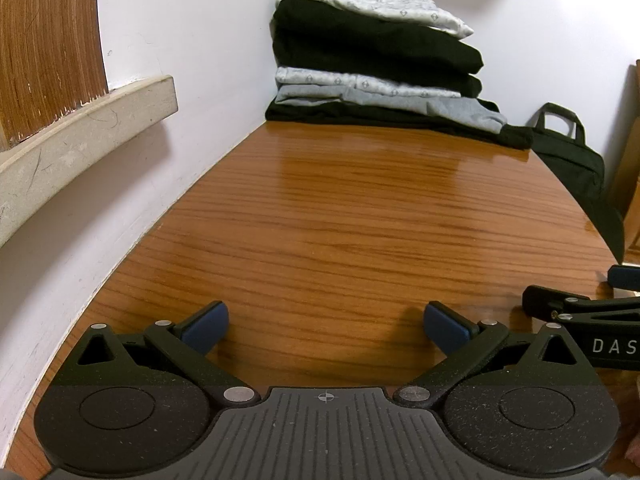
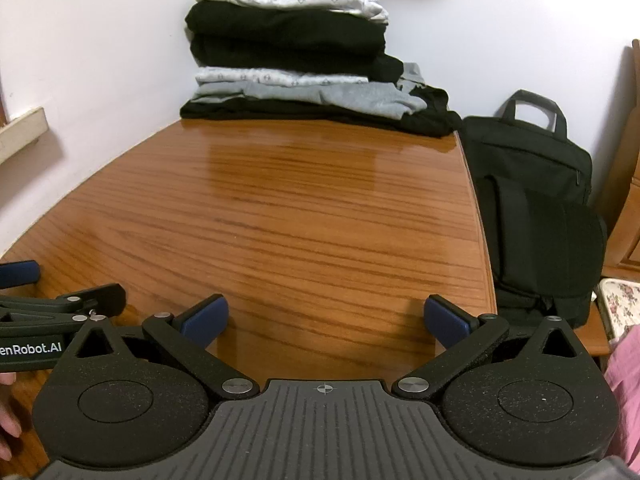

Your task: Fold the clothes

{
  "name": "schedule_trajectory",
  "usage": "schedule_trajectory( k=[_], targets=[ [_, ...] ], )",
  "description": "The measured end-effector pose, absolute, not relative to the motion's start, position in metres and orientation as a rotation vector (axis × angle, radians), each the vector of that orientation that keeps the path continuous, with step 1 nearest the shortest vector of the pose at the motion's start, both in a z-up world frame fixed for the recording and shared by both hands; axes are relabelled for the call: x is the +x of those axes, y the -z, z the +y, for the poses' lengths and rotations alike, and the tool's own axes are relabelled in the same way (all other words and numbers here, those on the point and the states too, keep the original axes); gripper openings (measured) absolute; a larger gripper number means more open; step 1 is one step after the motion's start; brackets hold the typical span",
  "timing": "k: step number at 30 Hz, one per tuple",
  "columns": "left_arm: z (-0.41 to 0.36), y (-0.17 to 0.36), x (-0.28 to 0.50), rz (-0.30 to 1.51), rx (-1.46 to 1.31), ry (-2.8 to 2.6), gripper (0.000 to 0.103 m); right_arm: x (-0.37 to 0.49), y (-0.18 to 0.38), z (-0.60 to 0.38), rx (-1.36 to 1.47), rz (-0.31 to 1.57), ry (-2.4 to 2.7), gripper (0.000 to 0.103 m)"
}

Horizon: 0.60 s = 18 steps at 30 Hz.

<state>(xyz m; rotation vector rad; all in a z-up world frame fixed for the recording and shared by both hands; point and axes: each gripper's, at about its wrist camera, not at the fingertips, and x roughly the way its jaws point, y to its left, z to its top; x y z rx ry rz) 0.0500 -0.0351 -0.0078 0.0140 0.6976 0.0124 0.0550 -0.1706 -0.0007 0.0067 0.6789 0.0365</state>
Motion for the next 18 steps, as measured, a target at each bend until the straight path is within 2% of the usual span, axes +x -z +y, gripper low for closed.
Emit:
schedule_trajectory(
  k=[18],
  targets=[
    [-0.0360,0.0086,0.0510,0.698,0.013,-0.016,0.103,0.0546,0.0001,-0.1707,0.008,0.679,-0.036,0.103]
  ],
)
